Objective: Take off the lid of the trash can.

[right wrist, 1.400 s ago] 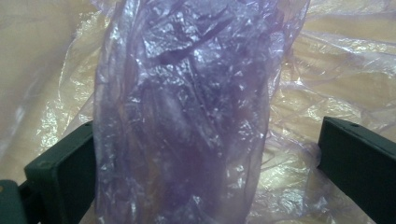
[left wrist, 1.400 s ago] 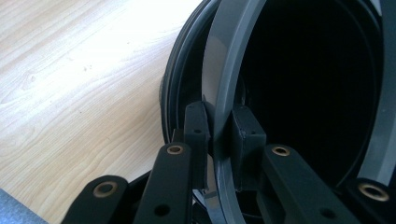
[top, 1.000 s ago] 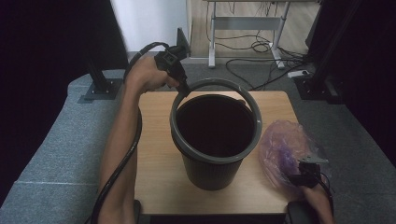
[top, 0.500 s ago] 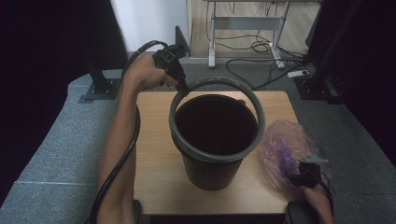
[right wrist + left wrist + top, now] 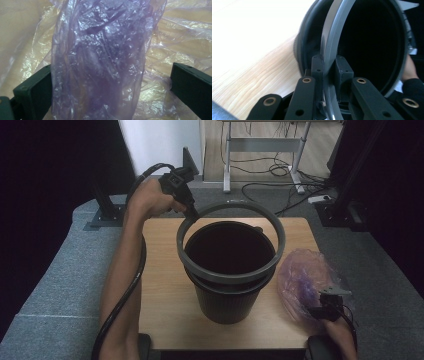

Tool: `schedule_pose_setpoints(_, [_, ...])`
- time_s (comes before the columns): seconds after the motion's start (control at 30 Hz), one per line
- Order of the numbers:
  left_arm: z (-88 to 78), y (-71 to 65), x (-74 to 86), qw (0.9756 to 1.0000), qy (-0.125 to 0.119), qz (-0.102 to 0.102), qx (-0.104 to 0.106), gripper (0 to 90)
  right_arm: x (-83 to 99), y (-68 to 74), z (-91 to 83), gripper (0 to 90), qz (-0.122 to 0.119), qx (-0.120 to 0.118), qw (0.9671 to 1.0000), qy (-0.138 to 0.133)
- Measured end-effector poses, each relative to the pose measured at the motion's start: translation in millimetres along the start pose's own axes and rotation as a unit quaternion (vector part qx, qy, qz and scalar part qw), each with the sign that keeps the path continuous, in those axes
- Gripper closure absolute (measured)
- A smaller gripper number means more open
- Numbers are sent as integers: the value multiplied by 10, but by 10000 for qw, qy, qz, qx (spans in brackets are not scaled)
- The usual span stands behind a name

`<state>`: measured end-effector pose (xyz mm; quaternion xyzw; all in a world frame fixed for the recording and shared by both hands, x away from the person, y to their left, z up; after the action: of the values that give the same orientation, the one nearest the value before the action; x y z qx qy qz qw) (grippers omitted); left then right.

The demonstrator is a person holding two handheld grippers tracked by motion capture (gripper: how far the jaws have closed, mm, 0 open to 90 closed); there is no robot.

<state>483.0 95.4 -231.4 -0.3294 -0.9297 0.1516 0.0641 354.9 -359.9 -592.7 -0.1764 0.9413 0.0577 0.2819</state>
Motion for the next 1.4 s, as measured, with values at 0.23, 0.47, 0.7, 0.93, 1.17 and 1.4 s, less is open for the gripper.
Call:
schedule_pose_setpoints(0.23, [58, 240, 151, 9998, -62, -205, 7, 795, 0, -1, 0, 0, -6, 1, 10000, -3])
schedule_pose_setpoints(0.47, [66, 470, 377, 9988, -151, -455, -76, 791, 0, 0, 0, 0, -4, 2, 10000, -4])
schedule_pose_setpoints(0.7, [111, 709, 602, 9971, -135, -726, -156, 786, 0, 0, 0, 0, -3, 2, 10000, -3])
schedule_pose_setpoints(0.93, [150, 870, 765, 9957, -95, -906, -153, 784, 0, 0, 0, 0, -4, 2, 10000, -4])
schedule_pose_setpoints(1.17, [184, 1018, 935, 9941, -105, -1071, -122, 783, 0, 0, 0, 0, -4, 4, 10000, -2])
schedule_pose_setpoints(1.4, [209, 1194, 1153, 9919, -165, -1256, -56, 783, 0, 0, 1, 0, -2, 4, 10000, -3])
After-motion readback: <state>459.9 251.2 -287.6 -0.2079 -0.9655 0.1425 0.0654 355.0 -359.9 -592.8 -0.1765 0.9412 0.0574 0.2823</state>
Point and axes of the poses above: each handheld gripper's, and its own axes: z roughly forward along the jaws, x roughly out of its underside, y roughly to its left, the point moved 5 cm from there along z, roughly forward along the jaws, and after that the axes turned 12 degrees about y, right-handed, at the moved point
